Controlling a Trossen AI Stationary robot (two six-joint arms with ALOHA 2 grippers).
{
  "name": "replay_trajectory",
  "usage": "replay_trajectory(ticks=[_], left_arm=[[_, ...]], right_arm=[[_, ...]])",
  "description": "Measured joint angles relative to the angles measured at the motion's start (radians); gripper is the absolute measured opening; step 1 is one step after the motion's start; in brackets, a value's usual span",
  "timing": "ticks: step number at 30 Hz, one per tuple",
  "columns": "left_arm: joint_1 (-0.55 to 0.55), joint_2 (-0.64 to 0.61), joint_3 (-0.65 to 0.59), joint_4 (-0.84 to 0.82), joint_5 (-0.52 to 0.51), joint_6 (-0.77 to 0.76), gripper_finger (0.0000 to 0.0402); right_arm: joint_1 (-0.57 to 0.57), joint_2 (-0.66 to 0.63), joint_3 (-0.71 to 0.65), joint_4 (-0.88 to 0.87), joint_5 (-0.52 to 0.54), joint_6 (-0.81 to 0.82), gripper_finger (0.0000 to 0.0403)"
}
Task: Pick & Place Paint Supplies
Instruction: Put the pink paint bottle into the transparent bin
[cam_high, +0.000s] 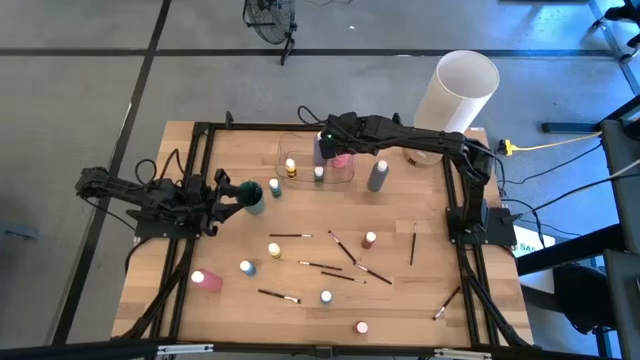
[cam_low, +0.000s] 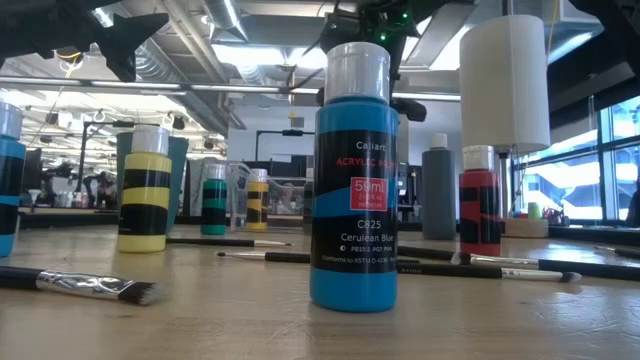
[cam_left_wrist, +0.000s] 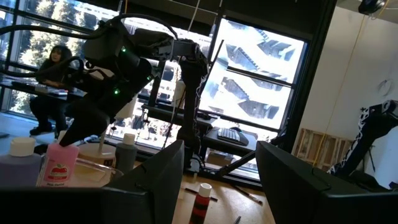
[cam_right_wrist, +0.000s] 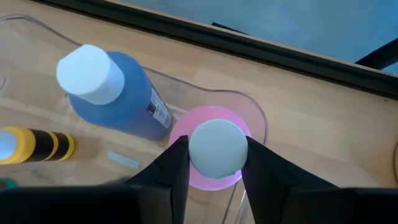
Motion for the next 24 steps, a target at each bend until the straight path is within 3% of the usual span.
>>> replay_trajectory(ticks=[24], left_arm=[[0.0, 0.0, 0.0, 0.0, 0.0, 0.0, 0.0196]], right_arm=[[-0.004, -0.001, 0.0, 0.003, -0.035, -0.001, 0.0133]])
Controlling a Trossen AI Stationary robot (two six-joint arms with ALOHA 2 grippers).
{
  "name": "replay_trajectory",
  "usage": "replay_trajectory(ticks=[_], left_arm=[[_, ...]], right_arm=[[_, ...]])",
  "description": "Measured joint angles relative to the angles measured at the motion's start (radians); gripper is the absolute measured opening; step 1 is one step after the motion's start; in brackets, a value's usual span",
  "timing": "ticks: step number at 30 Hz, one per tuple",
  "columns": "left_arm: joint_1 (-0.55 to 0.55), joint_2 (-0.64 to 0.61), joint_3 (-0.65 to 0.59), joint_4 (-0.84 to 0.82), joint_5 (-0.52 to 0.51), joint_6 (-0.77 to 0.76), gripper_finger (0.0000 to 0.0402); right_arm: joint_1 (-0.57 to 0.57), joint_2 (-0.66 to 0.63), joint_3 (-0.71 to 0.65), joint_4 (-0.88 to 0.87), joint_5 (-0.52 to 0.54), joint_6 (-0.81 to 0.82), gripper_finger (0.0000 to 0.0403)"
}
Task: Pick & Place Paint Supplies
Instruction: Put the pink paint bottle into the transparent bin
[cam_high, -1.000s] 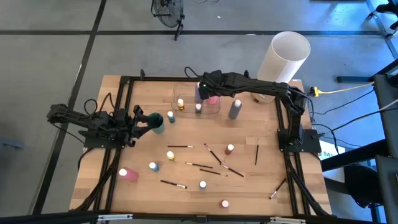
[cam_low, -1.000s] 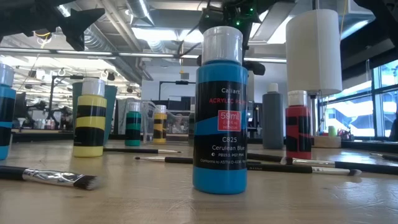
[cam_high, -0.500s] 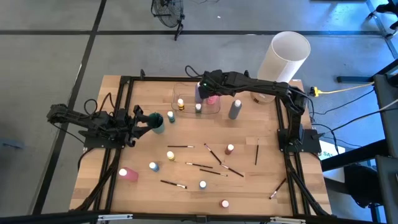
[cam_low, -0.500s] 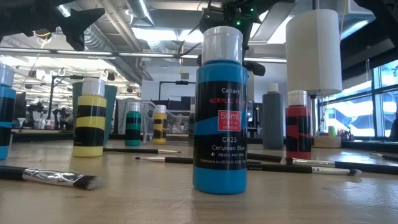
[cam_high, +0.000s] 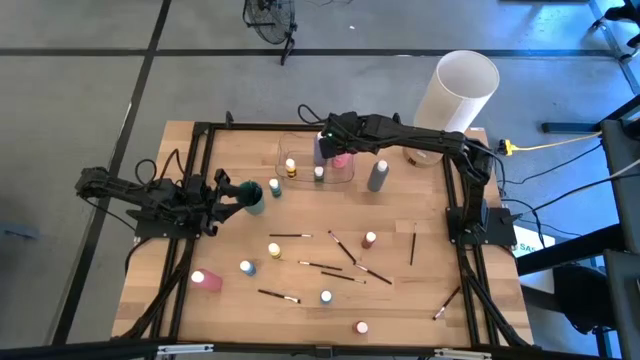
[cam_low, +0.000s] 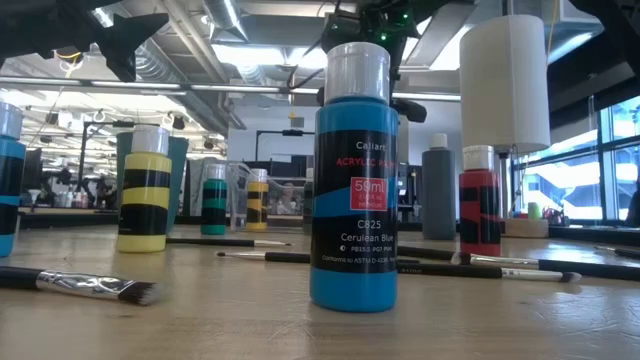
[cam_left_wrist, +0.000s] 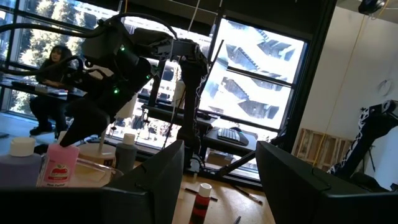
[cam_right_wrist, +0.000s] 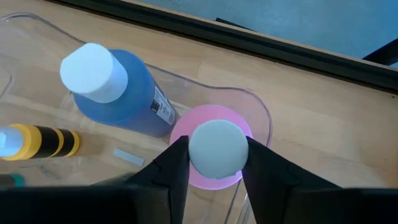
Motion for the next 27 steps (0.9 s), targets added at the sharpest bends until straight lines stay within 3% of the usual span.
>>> replay_trajectory(ticks=[17, 27], left_arm=[[0.0, 0.0, 0.0, 0.0, 0.0, 0.0, 0.0196], [0.0, 0.0, 0.0, 0.0, 0.0, 0.0, 0.0196]], right_arm=[[0.001, 0.001, 0.0, 0.009, -0.016, -0.008, 0.0234], [0.001, -0.003, 0.055, 0.006, -0.059, -0.054, 0.0254]])
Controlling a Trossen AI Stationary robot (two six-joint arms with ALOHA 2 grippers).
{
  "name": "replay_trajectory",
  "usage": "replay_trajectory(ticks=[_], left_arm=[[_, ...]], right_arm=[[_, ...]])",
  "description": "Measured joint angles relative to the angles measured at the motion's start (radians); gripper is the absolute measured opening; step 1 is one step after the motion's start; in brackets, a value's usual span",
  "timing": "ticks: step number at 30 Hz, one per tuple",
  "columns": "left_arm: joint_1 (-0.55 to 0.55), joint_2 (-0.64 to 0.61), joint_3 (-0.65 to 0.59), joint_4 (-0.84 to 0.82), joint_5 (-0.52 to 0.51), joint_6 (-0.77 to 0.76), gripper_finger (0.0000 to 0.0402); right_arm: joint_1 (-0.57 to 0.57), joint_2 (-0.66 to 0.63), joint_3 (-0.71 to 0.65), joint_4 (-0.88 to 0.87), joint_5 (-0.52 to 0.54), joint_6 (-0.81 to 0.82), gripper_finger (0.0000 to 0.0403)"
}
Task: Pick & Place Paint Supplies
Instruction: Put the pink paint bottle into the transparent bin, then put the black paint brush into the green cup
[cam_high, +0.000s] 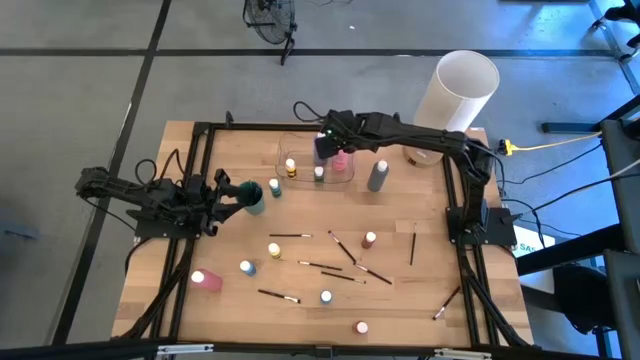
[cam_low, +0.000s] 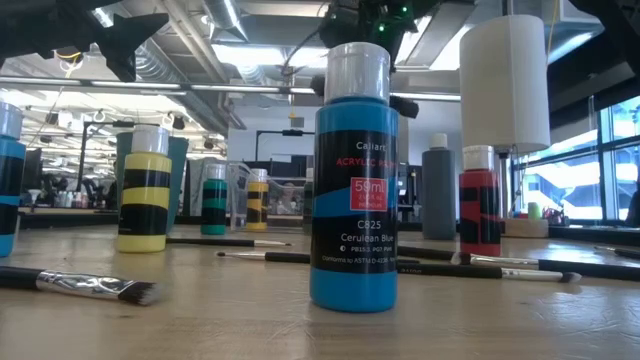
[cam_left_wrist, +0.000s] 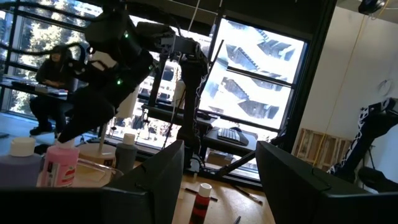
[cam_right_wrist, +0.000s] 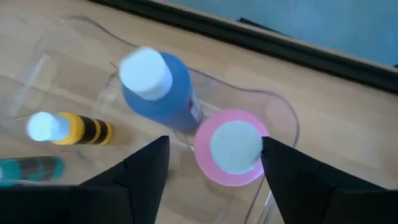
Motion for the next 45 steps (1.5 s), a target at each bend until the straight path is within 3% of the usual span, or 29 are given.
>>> replay_trajectory(ticks=[11, 22, 26, 28, 33, 39, 45], left_arm=[[0.0, 0.0, 0.0, 0.0, 0.0, 0.0, 0.0196], [0.0, 0.0, 0.0, 0.0, 0.0, 0.0, 0.0196], [0.0, 0.0, 0.0, 0.0, 0.0, 0.0, 0.0196], [0.0, 0.0, 0.0, 0.0, 0.0, 0.0, 0.0196], [0.0, 0.0, 0.0, 0.0, 0.0, 0.0, 0.0196], [0.0, 0.0, 0.0, 0.0, 0.0, 0.0, 0.0196], [0.0, 0.0, 0.0, 0.0, 0.0, 0.0, 0.0196]], right_arm=[[0.036, -0.002, 0.182, -0.159, -0.035, -0.053, 0.0254], [0.12, -0.003, 0.314, -0.331, -0.328, -0.048, 0.0254], [0.156, -0.002, 0.321, -0.542, -0.403, 0.033, 0.0254], [0.178, -0.002, 0.316, -0.638, -0.397, 0.074, 0.0254], [0.235, -0.035, 0.293, -0.619, -0.434, 0.011, 0.0254], [0.274, -0.038, 0.291, -0.62, -0.34, 0.13, 0.0254], [0.324, -0.038, 0.277, -0.62, -0.34, 0.132, 0.0254]])
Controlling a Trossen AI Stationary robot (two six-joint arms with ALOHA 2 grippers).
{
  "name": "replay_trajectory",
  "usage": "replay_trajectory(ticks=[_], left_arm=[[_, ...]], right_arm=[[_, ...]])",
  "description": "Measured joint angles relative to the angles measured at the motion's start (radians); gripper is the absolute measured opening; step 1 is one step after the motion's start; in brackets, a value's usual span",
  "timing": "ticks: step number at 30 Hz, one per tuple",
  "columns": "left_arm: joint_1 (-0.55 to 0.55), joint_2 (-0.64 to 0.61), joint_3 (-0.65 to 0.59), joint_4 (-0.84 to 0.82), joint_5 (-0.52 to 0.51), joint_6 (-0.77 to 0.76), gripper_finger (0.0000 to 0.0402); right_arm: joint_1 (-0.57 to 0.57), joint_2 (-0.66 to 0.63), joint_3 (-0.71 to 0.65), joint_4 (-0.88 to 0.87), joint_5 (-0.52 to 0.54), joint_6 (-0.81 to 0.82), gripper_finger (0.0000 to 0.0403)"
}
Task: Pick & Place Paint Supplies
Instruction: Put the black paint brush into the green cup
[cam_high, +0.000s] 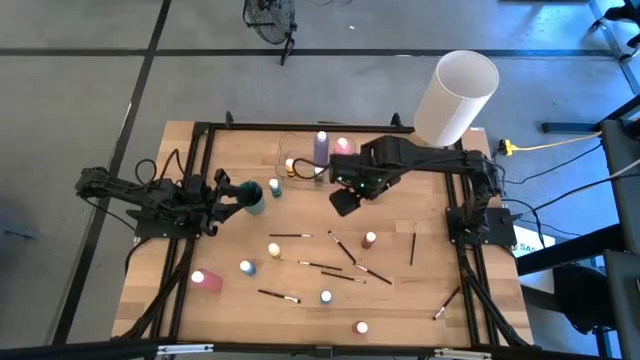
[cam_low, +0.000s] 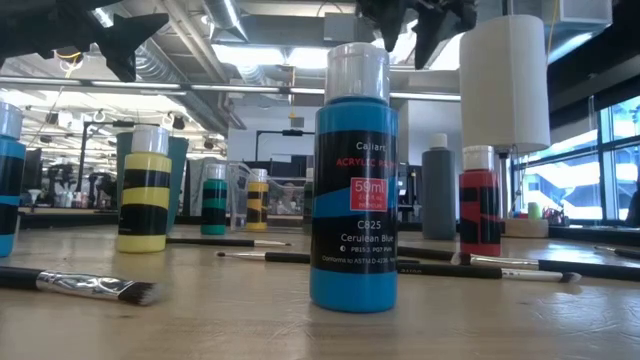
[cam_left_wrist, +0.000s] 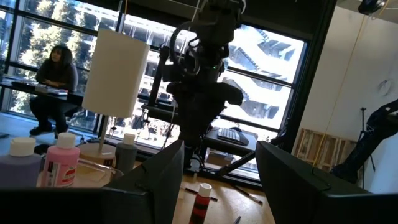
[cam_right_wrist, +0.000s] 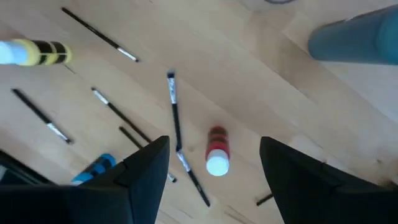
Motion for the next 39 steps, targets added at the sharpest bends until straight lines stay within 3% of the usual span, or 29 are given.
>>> replay_trajectory(ticks=[4, 8, 16, 22, 26, 30, 39], left_arm=[[0.0, 0.0, 0.0, 0.0, 0.0, 0.0, 0.0196], [0.0, 0.0, 0.0, 0.0, 0.0, 0.0, 0.0196], [0.0, 0.0, 0.0, 0.0, 0.0, 0.0, 0.0196], [0.0, 0.0, 0.0, 0.0, 0.0, 0.0, 0.0196], [0.0, 0.0, 0.0, 0.0, 0.0, 0.0, 0.0196], [0.0, 0.0, 0.0, 0.0, 0.0, 0.0, 0.0196], [0.0, 0.0, 0.0, 0.0, 0.0, 0.0, 0.0196]], right_arm=[[0.025, -0.04, -0.054, 0.002, -0.019, 0.007, 0.0254], [0.058, -0.157, -0.183, 0.002, 0.032, 0.102, 0.0254], [0.229, -0.496, -0.551, 0.0, 0.154, 0.547, 0.0254], [0.365, -0.613, -0.841, 0.01, -0.034, 0.889, 0.0254], [0.381, -0.627, -0.962, 0.087, -0.042, 0.917, 0.0254], [0.363, -0.628, -1.039, 0.232, 0.026, 0.834, 0.0254], [0.214, -0.646, -1.203, 0.331, 0.001, 0.717, 0.0254]])
